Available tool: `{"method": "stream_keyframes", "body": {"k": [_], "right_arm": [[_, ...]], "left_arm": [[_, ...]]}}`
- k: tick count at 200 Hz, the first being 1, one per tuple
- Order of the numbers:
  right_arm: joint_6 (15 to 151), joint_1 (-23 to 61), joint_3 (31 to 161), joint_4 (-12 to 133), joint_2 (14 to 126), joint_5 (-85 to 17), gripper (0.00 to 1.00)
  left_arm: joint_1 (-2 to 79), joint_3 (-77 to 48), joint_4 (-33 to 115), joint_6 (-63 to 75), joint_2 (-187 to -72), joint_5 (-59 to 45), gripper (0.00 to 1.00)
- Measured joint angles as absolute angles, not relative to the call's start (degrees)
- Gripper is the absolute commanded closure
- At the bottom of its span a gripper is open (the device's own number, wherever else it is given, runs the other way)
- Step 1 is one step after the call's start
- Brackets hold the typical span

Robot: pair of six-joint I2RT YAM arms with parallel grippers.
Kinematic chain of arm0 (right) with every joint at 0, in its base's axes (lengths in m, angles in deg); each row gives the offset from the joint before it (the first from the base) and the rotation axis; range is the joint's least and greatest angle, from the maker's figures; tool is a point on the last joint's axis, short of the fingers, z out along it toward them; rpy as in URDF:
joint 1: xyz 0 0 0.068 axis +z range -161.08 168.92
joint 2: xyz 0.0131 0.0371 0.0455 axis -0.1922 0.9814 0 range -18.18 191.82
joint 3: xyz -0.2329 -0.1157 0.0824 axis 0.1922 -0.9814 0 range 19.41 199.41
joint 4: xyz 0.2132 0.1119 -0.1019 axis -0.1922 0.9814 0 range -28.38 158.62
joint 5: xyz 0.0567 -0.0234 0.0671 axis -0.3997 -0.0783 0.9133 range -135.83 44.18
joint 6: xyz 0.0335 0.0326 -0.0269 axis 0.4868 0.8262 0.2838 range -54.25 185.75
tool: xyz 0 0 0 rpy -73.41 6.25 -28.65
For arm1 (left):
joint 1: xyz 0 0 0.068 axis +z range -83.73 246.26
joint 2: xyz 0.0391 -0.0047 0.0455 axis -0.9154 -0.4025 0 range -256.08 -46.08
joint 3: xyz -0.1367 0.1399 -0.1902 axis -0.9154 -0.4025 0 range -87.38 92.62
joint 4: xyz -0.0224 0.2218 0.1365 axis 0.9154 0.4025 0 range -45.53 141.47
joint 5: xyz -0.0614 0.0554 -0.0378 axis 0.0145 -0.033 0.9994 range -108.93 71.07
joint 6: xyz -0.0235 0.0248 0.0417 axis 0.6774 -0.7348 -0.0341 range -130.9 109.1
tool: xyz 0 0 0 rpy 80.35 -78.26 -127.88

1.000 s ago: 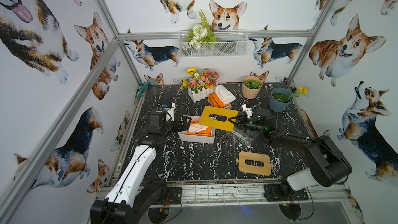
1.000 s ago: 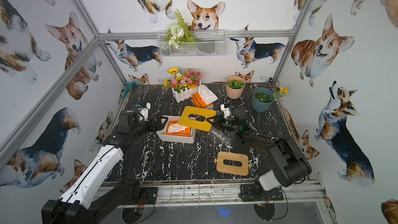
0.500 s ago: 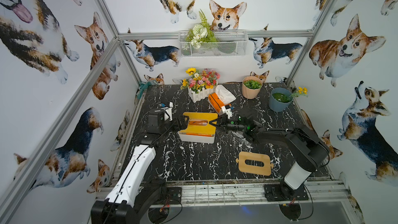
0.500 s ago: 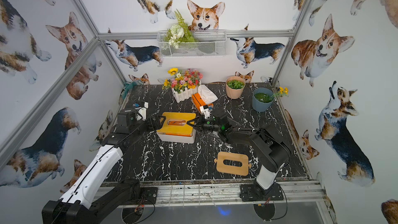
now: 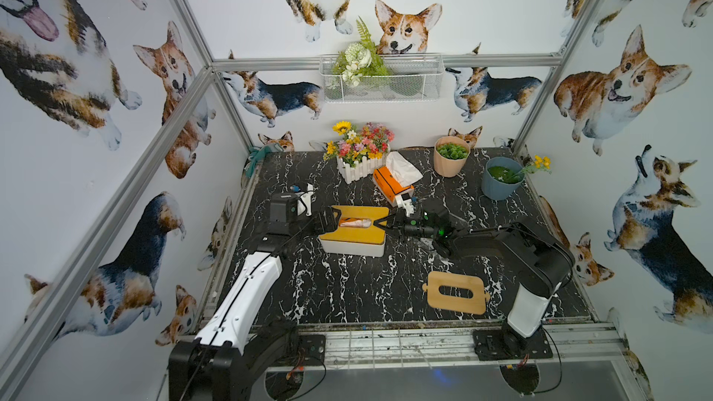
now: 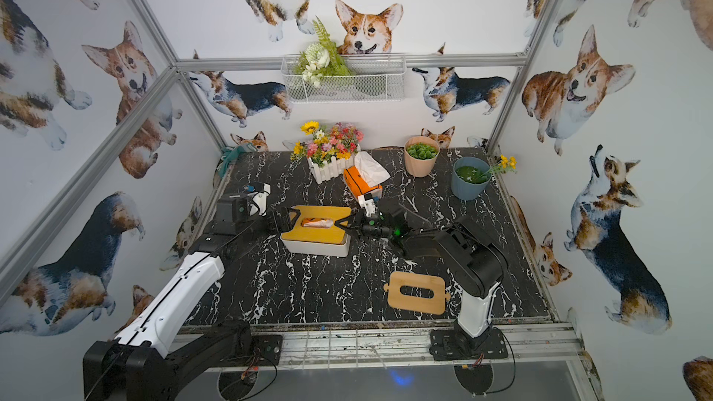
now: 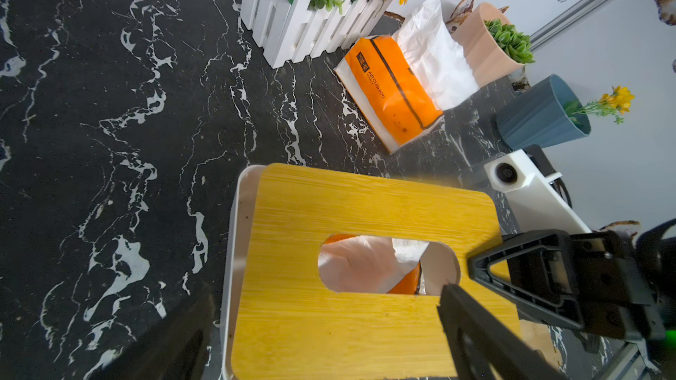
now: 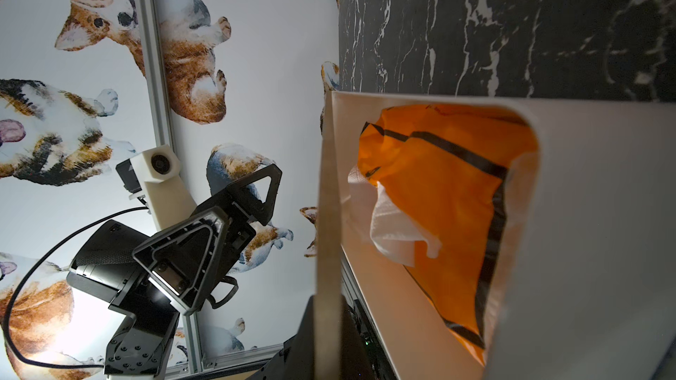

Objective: Put the tissue paper into the tissue box
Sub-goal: Close the box lid on the tissue box.

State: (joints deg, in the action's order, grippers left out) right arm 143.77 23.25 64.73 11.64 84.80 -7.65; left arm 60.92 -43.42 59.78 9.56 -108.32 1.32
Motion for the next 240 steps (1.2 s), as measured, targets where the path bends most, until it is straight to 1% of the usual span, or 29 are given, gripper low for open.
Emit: {"method": "stream_keyframes", "body": {"k": [49, 102, 168, 240], "right_arm": [[143.61, 23.05, 66.59, 11.4, 86.22, -5.14, 1.0], [143.22, 23.01, 67.0, 11.64, 86.57, -3.59, 1.0], [141.67, 20.82, 65.65, 12.98, 85.68, -3.21, 1.0], [141.71, 21.0, 66.63, 12.98, 86.38, -2.38, 1.0]], "left_arm": [[60.99, -40.84, 61.55, 7.86, -114.53, 1.96, 0.07], [60.99, -39.07, 62.93, 5.91, -119.1, 1.87, 0.09], [60.99, -38.83, 63.17, 5.13, -121.0, 1.94, 0.09], [60.99, -38.81, 63.14, 5.08, -122.14, 2.39, 0.1]]}}
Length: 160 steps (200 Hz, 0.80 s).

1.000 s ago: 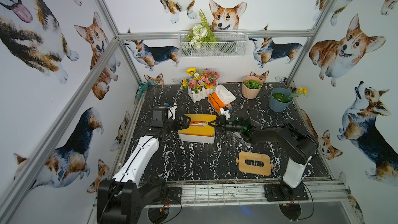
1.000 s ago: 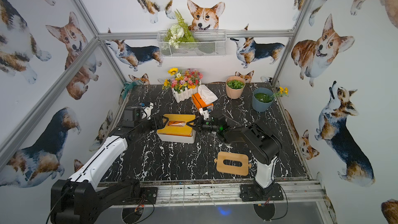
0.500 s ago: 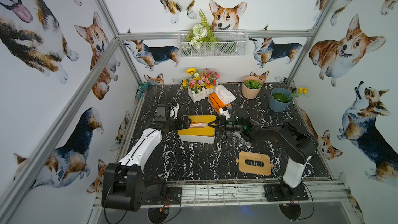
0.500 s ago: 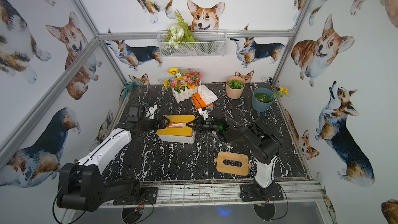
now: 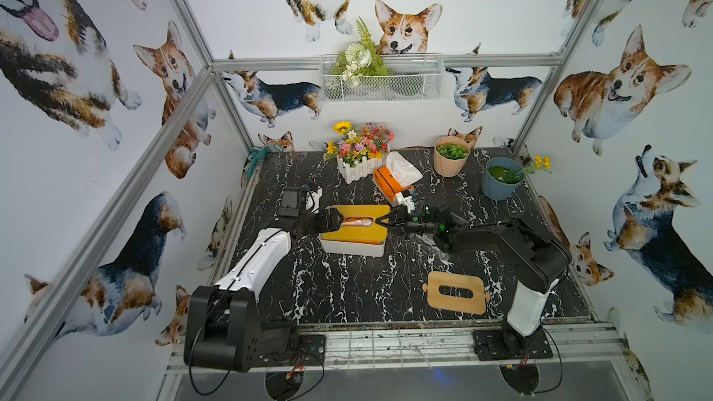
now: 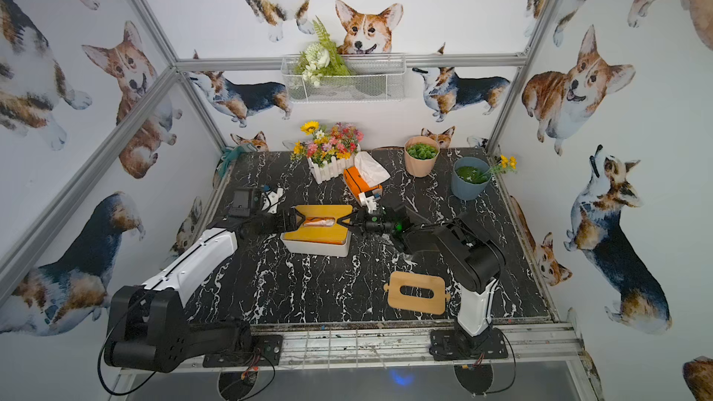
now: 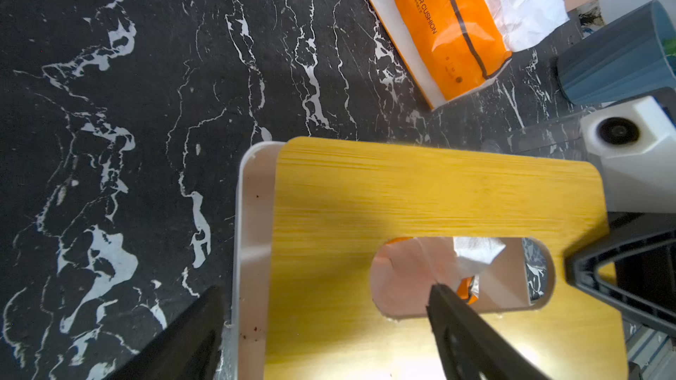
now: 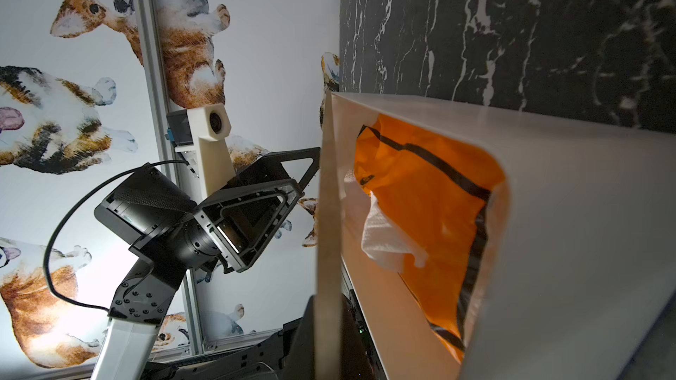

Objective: Put the tissue paper into the tissue box
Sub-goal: Close the box lid on the tissue box.

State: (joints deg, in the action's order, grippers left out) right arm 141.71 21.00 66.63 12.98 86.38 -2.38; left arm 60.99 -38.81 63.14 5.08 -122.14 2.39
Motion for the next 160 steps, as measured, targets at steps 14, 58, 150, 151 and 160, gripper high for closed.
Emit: {"method": "stream_keyframes", "body": {"k": [14, 58, 150, 151, 160], "right_arm": [[141.73, 21.17, 66.87, 12.96, 86.62, -2.34, 1.0], [142.28, 21.56, 67.05, 12.45, 87.51, -2.14, 1.0], [145.08, 21.91, 67.16, 10.49, 88.82, -1.2, 1.0], [145.1, 21.91, 67.16, 10.49, 88.82, -1.16, 1.0], [145.12, 21.94, 67.16, 10.44, 88.85, -0.96, 1.0]], "left_arm": [[60.99, -38.81, 63.14, 4.87, -122.42, 2.48, 0.11], [60.99, -38.81, 63.14, 4.71, -123.08, 2.57, 0.11], [60.99, -38.81, 63.14, 4.28, -124.36, 2.79, 0.12], [60.99, -38.81, 63.14, 4.28, -124.36, 2.79, 0.12], [60.99, -38.81, 63.14, 4.28, -124.45, 2.74, 0.12]]}}
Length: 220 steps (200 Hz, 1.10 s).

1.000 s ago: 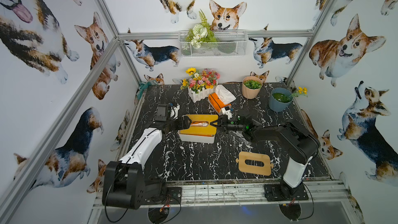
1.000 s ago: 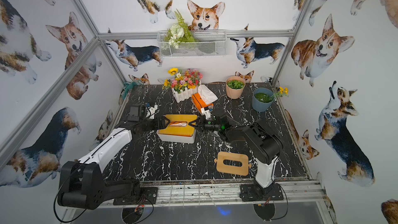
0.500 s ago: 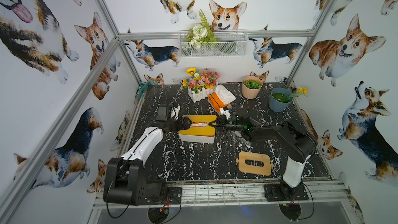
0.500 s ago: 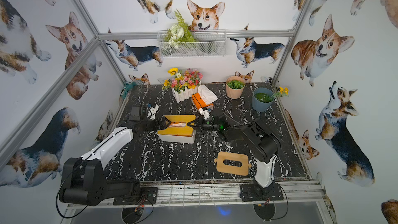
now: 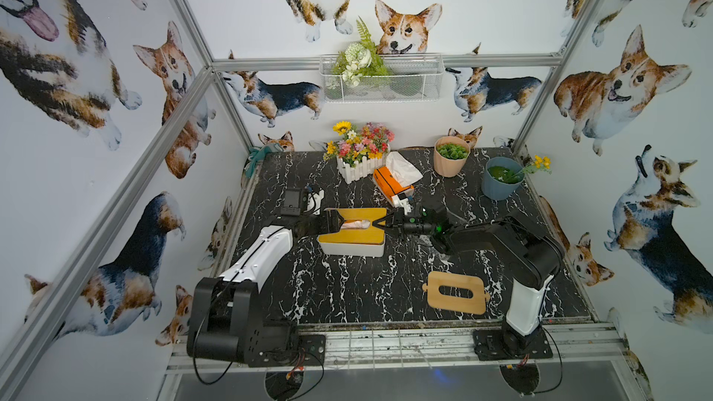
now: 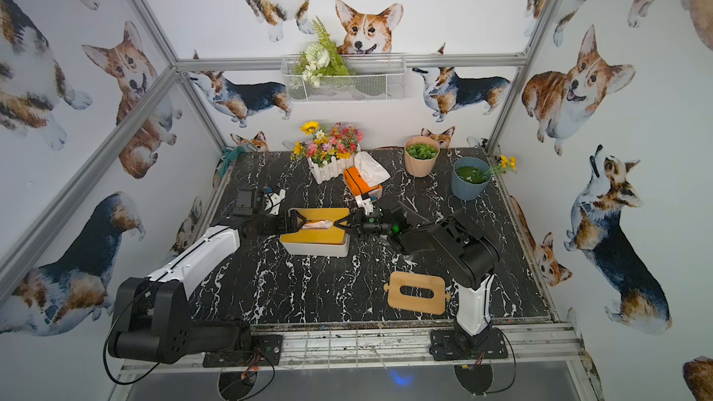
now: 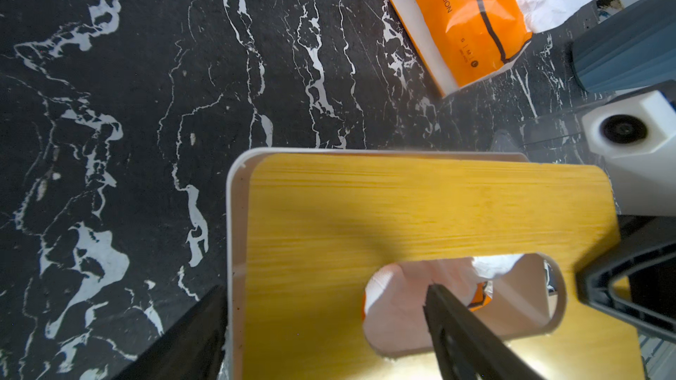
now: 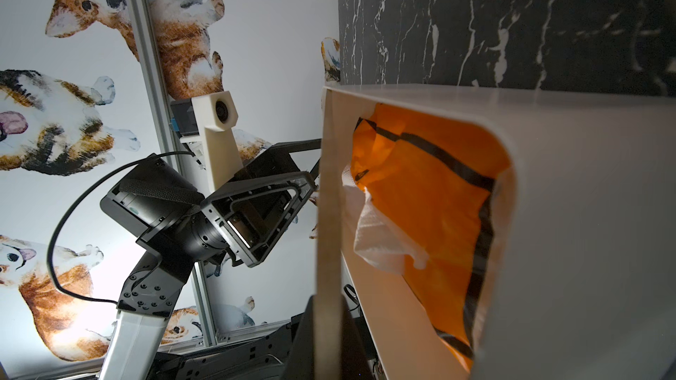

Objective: Put the tissue paper into the tissue box
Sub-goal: Close the box lid on the tissue box.

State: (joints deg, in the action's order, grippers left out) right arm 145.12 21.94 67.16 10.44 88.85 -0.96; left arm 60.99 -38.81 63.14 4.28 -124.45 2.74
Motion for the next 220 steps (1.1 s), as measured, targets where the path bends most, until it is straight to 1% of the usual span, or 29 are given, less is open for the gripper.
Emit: {"method": "stream_keyframes", "body": {"k": [116, 220], "right_arm": [[146.08, 22.26, 67.16, 8.21, 88.89, -0.22, 1.0], [143.2, 20.97, 68.86, 9.85, 89.96, 0.7, 1.0]], "left_arm": [[61.42, -38.81, 63.62, 4.06, -124.47, 2.37, 0.12], [61.8, -39.31, 63.82, 4.08, -124.65, 2.87, 0.12]]}}
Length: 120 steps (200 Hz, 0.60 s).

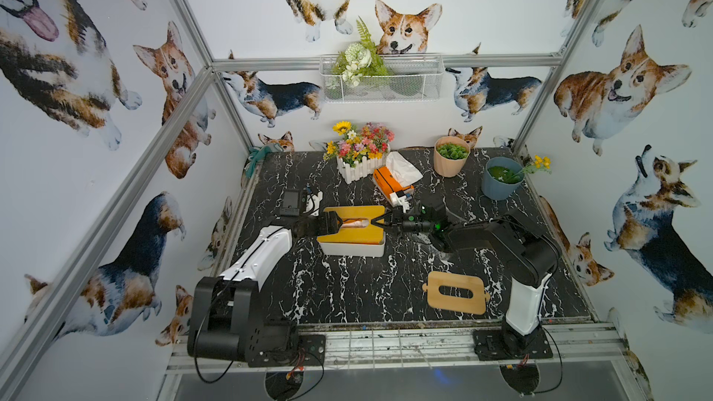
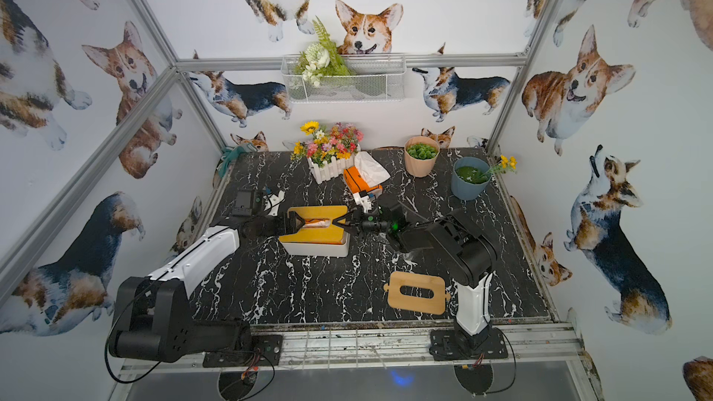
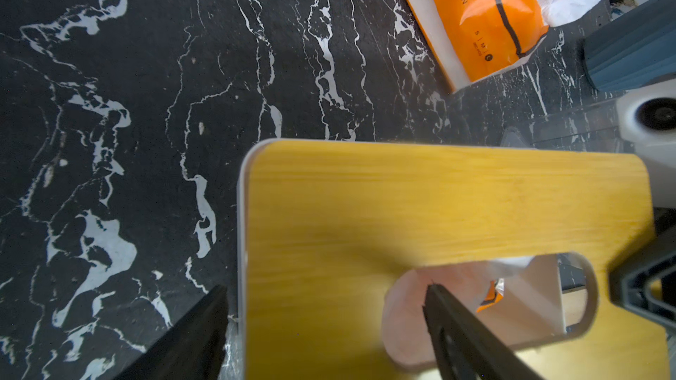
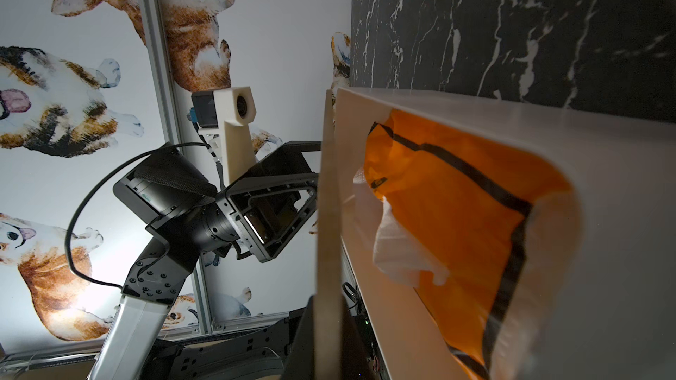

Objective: Put the tissue paper into the tissue box
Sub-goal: Close the box lid on the tissue box.

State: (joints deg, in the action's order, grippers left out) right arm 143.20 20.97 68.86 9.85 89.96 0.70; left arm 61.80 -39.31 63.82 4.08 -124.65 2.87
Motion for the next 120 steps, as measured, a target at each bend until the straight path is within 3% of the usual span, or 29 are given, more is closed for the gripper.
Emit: {"method": "stream_keyframes", "body": {"k": [120], "right_arm": [[143.24, 20.6, 68.82, 9.5, 91.47, 2.14, 1.0]], "left_arm": [[61.86, -39.35, 63.73, 4.36, -125.39, 4.21, 0.16]]}}
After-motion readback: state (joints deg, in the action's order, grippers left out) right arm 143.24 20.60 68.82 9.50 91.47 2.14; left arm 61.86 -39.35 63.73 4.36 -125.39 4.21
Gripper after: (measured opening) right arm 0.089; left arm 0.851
